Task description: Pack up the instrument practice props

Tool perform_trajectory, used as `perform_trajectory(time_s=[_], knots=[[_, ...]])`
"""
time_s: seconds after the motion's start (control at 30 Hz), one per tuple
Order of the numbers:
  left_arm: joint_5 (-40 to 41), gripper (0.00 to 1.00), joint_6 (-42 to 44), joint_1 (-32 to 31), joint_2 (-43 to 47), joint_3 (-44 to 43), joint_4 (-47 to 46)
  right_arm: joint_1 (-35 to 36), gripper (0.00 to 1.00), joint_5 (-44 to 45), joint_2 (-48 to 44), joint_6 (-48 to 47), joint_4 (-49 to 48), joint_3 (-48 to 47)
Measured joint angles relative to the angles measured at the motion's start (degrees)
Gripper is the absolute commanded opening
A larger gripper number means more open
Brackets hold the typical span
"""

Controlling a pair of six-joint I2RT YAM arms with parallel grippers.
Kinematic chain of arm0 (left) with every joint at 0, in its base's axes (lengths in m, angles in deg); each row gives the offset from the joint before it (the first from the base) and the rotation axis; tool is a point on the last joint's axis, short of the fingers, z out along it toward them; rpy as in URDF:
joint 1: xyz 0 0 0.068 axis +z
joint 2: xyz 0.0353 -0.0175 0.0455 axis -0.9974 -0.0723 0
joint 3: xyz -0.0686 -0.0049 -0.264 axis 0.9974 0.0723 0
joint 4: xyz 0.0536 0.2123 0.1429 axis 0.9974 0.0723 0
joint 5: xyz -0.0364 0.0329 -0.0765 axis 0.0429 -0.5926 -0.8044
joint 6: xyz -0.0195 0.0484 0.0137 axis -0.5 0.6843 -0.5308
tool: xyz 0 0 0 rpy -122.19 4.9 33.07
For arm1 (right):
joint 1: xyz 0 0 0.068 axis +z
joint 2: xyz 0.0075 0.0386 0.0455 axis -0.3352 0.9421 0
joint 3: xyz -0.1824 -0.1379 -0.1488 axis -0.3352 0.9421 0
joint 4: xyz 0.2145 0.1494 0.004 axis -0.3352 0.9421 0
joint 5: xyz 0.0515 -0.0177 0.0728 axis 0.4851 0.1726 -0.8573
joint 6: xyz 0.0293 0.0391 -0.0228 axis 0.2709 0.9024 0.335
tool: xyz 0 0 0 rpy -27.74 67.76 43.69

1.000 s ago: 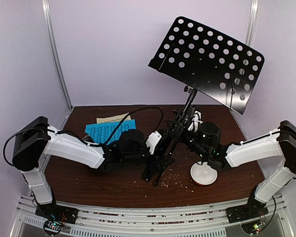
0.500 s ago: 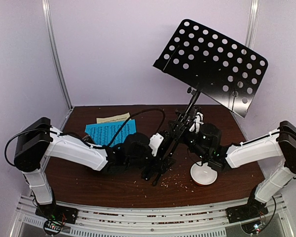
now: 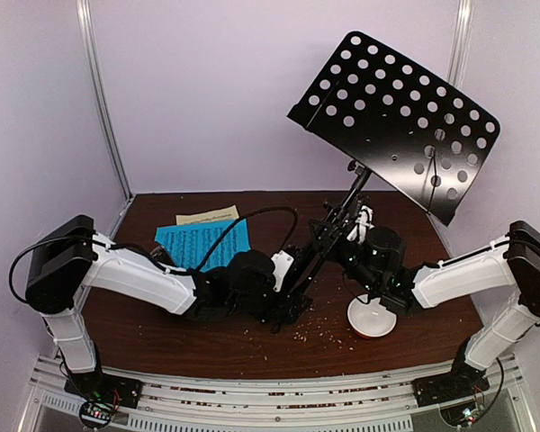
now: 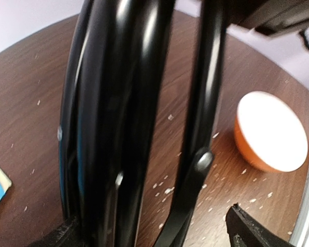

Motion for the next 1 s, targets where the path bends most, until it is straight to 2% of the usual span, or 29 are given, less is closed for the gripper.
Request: perform_trajectory(time_s=[0.1,0.17,0.3,0.57,0.67,0.8,1.0], knots=[[1.3,0.91,-0.8,0.3,0.0,1.3,1.7,0.1,0.00,0.4,-0.2,-0.1,-0.3,0.2],[1.4,0.87,-0.9,0.8,0.0,2.4,2.3,0.2,0.00,0.6,-0.3,-0.3,-0.6,0.3],[1.2,0.67,0.0,2.1,-0.4,2.7,2.9,0.2,0.00,0.7,-0.3,-0.4,-0.7,0.4],[0.6,0.35,6.8,3.3,-2.4,1.0,4.4,0.2,0.00,1.3,-0.3,0.0,-0.4,0.4],[0.4,0.26,11.6,3.3,-2.4,0.4,5.7,0.1,0.00,2.1,-0.3,0.6,0.1,0.2],[0.3,0.13,12.2,3.3,-2.4,0.3,6.2,0.0,0.00,3.7,-0.2,2.8,1.8,-0.1],[-0.1,0.01,13.0,3.4,-1.4,0.6,9.0,-1.2,0.05,3.7,2.2,9.2,2.4,-0.1]])
